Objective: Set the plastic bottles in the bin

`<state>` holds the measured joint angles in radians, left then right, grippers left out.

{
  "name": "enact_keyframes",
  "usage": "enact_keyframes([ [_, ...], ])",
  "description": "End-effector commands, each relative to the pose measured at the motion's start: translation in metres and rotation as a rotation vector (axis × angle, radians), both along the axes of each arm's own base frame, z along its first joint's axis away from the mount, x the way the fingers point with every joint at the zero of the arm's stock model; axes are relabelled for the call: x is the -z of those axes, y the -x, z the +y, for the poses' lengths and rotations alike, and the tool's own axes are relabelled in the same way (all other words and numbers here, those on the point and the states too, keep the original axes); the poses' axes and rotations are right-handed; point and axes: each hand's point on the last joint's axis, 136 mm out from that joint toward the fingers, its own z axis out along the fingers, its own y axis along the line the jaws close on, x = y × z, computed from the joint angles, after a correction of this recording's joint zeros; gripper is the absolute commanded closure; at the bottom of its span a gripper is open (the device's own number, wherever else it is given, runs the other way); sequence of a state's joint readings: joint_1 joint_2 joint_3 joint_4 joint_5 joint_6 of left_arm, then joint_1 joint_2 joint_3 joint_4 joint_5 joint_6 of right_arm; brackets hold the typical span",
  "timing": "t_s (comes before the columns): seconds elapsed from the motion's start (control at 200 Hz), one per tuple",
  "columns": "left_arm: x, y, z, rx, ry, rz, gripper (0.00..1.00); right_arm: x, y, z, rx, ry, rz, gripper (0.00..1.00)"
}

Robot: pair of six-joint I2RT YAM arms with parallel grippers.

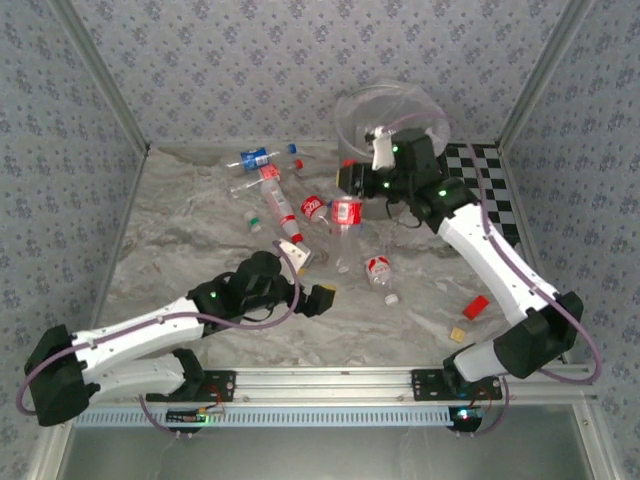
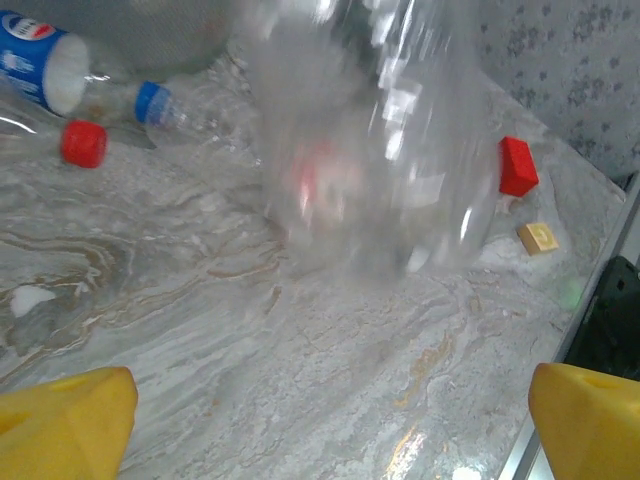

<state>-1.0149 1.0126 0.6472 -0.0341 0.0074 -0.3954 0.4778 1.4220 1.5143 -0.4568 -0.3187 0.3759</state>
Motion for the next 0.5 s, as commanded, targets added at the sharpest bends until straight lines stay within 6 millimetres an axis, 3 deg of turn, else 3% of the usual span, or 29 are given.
enact_keyframes([
  [0.0,-0.003,-0.012,0.025,-0.153,0.001,0.003,0.00,-0.077,0.005,-0.037,0.075,0.033,-0.208,0.85],
  [0.12,0.007,-0.025,0.065,-0.348,-0.033,0.039,0.00,-0.136,-0.005,-0.070,0.183,-0.010,-0.378,0.89],
  [0.26,0.014,-0.031,0.093,-0.473,0.054,0.095,0.00,-0.183,-0.033,-0.111,0.331,-0.099,-0.536,0.91],
  [0.39,0.016,-0.027,0.112,-0.545,0.142,0.141,0.01,-0.206,-0.062,-0.124,0.411,-0.074,-0.673,0.98],
  [0.495,0.014,-0.020,0.123,-0.562,0.192,0.144,0.01,-0.205,-0.096,-0.128,0.459,0.013,-0.702,0.98],
])
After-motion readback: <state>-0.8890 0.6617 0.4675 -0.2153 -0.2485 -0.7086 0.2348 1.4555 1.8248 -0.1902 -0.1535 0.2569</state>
